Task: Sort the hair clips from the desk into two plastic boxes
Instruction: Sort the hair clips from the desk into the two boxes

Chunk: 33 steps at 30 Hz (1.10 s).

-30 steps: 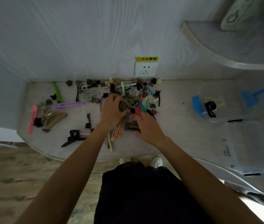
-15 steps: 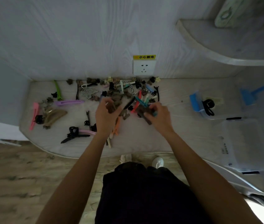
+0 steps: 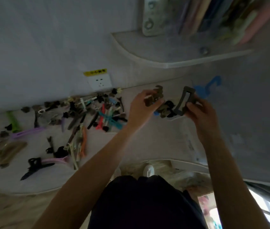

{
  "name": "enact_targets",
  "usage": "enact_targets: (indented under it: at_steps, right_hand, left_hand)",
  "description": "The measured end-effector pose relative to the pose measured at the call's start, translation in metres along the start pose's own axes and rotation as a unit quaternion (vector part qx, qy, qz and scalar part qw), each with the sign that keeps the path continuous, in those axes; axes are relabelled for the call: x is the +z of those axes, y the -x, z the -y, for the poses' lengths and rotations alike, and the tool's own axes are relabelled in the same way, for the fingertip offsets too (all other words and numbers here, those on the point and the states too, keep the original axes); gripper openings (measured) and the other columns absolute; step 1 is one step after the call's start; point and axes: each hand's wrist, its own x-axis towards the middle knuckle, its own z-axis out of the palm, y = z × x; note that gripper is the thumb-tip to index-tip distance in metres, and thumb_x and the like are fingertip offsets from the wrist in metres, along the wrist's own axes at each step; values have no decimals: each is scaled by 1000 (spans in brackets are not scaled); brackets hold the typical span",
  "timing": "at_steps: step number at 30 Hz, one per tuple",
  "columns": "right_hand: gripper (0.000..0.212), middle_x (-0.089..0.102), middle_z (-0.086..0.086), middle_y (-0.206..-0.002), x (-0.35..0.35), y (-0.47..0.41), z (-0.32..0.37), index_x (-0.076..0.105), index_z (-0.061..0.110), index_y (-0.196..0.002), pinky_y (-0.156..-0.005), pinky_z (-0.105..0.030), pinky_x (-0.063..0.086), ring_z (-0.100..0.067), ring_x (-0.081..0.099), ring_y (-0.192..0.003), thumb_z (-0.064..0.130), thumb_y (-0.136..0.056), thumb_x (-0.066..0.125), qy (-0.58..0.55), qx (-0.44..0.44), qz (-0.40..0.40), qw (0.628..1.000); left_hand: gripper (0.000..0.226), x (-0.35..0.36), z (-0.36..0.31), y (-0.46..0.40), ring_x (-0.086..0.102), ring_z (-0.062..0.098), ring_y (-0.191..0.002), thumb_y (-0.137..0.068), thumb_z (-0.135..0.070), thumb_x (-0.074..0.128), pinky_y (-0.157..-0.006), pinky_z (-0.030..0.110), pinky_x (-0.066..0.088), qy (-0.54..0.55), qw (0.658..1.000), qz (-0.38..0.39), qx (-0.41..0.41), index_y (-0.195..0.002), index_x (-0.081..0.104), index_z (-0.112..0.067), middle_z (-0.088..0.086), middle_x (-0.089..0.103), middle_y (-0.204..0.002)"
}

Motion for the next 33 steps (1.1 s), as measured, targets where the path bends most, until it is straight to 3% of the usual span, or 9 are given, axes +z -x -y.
enact_targets:
  at_steps: [3, 6, 12, 17, 22, 24, 28, 31, 33]
  right_hand:
    - [34, 64, -14, -110, -23, -22, 8, 57, 11, -119, -79, -38, 56, -25, 65, -90, 15, -85, 64, 146, -42, -46, 987]
    - [41, 63, -6, -113, -31, -43, 17, 55, 14, -120, -85, -35, 51, -20, 61, -96, 23, -82, 68, 278, -122, -46, 952]
    - [50, 58, -17, -121, -34, -80, 7, 50, 9, -126, -85, -36, 45, -32, 55, -109, 27, -83, 67, 465, -198, -15, 863]
    - [37, 57, -20, -121, -29, -86, -7, 55, 6, -119, -94, -44, 43, -38, 50, -111, 25, -87, 59, 541, -236, 19, 807]
    - [27, 63, -18, -109, -1, -55, -18, 61, 6, -110, -86, -41, 47, -35, 57, -98, 18, -87, 52, 481, -298, 72, 821]
    - [25, 64, -15, -105, 21, -35, -24, 62, 8, -108, -86, -36, 44, -32, 57, -97, 16, -87, 51, 465, -325, 119, 815]
    - [26, 64, -12, -110, 82, 3, -43, 61, 11, -113, -88, -31, 39, -28, 57, -102, 16, -90, 50, 437, -304, 268, 803]
    - [33, 56, -11, -124, 133, 23, -63, 54, 12, -124, -94, -34, 37, -29, 48, -114, 15, -92, 49, 480, -272, 358, 753]
    - [41, 49, -12, -133, 162, 34, -78, 48, 13, -131, -101, -36, 33, -30, 42, -123, 15, -90, 50, 501, -275, 393, 720]
  left_hand:
    - [38, 40, -4, -21, 57, 16, -96, -79, -32, 71, -78, 16, 38, -151, 987, 22, 54, -111, 59, -14, 6, 58, -112]
    - [52, 67, -1, -35, 51, 25, -114, -82, -32, 67, -92, 25, 38, -238, 969, 60, 40, -126, 50, -12, 11, 44, -132]
    - [66, 76, 6, -24, 48, 19, -124, -89, -28, 59, -102, 31, 43, -169, 960, 218, 46, -144, 24, -22, 9, 40, -142]
    - [39, 50, 23, -16, 51, 24, -115, -88, -17, 54, -92, 32, 42, -323, 929, 80, 162, -127, 51, -16, 7, 58, -124]
    - [29, 2, 44, -2, 63, 23, -95, -88, -25, 47, -81, 33, 49, -331, 920, 8, 207, -110, 63, -13, 4, 69, -105]
    - [26, -24, 50, 14, 66, 20, -88, -89, -23, 49, -75, 30, 53, -307, 934, -43, 176, -106, 65, -13, 2, 70, -101]
    - [23, -94, 83, 45, 66, 20, -89, -91, -23, 54, -72, 26, 48, -322, 937, -133, 20, -110, 64, -15, 4, 71, -101]
    - [31, -151, 111, 59, 61, 26, -104, -88, -22, 57, -87, 34, 48, -315, 929, -173, -86, -117, 60, -14, 8, 66, -114]
    - [37, -185, 127, 61, 56, 32, -108, -85, -21, 60, -90, 39, 46, -332, 918, -190, -106, -120, 57, -10, 13, 62, -118]
